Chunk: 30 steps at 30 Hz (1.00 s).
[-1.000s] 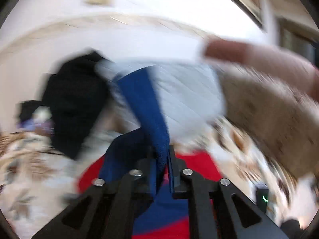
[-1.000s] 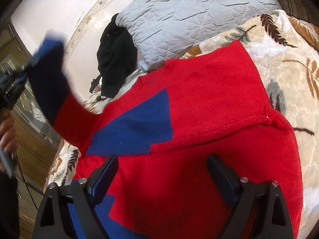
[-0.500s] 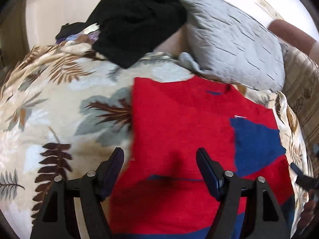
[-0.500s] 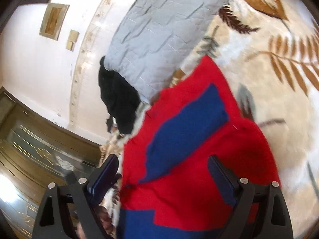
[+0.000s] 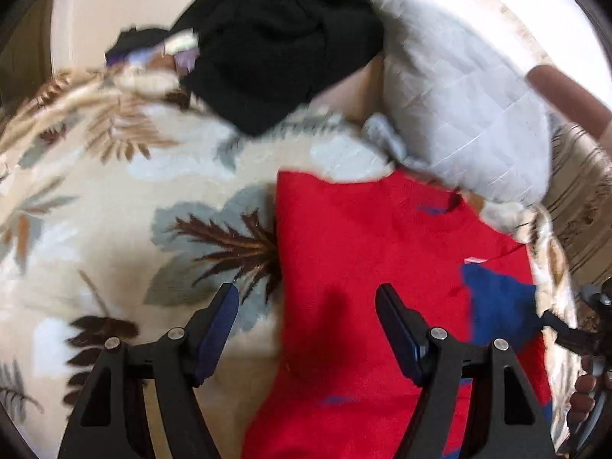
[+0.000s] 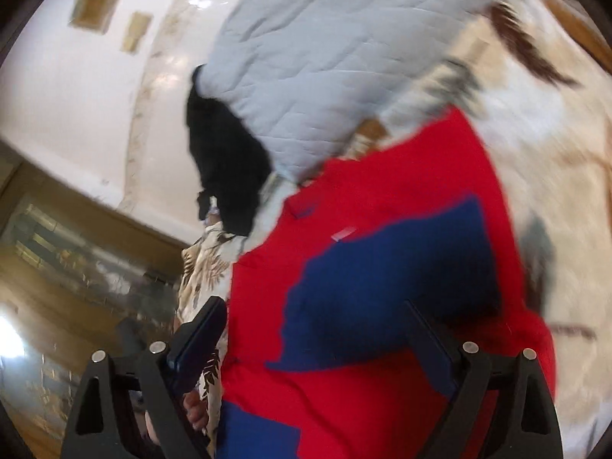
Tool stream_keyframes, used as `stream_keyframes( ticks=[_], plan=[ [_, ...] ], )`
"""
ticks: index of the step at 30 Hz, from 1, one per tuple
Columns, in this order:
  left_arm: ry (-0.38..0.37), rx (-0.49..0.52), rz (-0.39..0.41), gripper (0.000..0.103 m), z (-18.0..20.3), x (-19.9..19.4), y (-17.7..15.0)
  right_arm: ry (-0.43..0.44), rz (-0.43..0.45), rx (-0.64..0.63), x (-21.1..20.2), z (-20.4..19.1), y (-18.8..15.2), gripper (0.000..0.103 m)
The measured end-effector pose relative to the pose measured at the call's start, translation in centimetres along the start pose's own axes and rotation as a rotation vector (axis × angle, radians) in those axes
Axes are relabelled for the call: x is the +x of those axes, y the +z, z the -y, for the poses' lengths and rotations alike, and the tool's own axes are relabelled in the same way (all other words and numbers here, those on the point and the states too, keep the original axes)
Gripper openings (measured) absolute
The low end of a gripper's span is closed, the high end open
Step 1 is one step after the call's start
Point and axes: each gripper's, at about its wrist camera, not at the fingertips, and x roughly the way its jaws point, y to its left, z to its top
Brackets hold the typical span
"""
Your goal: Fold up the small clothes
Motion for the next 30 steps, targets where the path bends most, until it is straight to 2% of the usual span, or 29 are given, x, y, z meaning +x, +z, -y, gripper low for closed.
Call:
stream_keyframes(
  ticks=[1, 2, 3, 4, 7, 10, 15, 20, 22, 24, 28, 30],
  plan=[
    [0.046, -0.023, -0.089, 0.074, -0.7, 2.3, -0.2, -0.100, -0.032, 0.012, 1.4, 1.7, 0.3, 0.094],
    [0.033, -0.036, -0.059, 0.076, -1.3, 2.8, -0.2, -0.133, -0.041, 0.070, 2.0, 3.6, 0.2, 0.090],
    [0.043, -0.019, -0.032, 0.076, -1.0, 2.4, -0.2, -0.097, 0.001, 0.087, 1.2, 3.9, 0.1, 0.090],
    [0.067, 0.006, -0.037, 0.076, -0.5, 1.9, -0.3, -0.090, 0.012, 0.079, 0.5, 3.3, 0.2, 0.090],
    [0.072, -0.002, -0.013, 0.075, -0.6, 0.0, -0.8, -0.095, 0.024, 0.032, -2.2, 0.9, -1.1, 0.090],
    [0.000, -0.022, -0.027, 0.075, -1.1, -2.8, -2.9, -0.097, 0.009, 0.072, -5.4, 1.3, -3.8, 0.090],
    [-0.109, -0.015, -0.074, 0.079, -1.9, -9.3, -10.8, -0.173, -0.062, 0.103, -10.9, 4.0, -10.5, 0.090],
    [-0.197, -0.033, -0.156, 0.079, -2.6, -13.6, -18.5, -0.148, -0.100, 0.153, -15.4, 4.7, -17.0, 0.091],
    [-0.219, -0.027, -0.157, 0.081, -2.4, -14.9, -20.7, -0.131, -0.106, 0.154, -16.1, 5.0, -19.0, 0.091],
    [-0.221, -0.035, -0.163, 0.081, -2.3, -15.2, -21.9, -0.139, -0.118, 0.132, -16.3, 4.8, -20.2, 0.091],
    [-0.201, -0.024, -0.169, 0.081, -1.5, -15.4, -21.9, -0.090, -0.130, 0.136, -16.3, 4.4, -20.9, 0.091],
    [-0.204, -0.023, -0.156, 0.081, -1.2, -15.9, -22.0, -0.106, -0.139, 0.123, -16.0, 4.4, -21.5, 0.091]
  ],
)
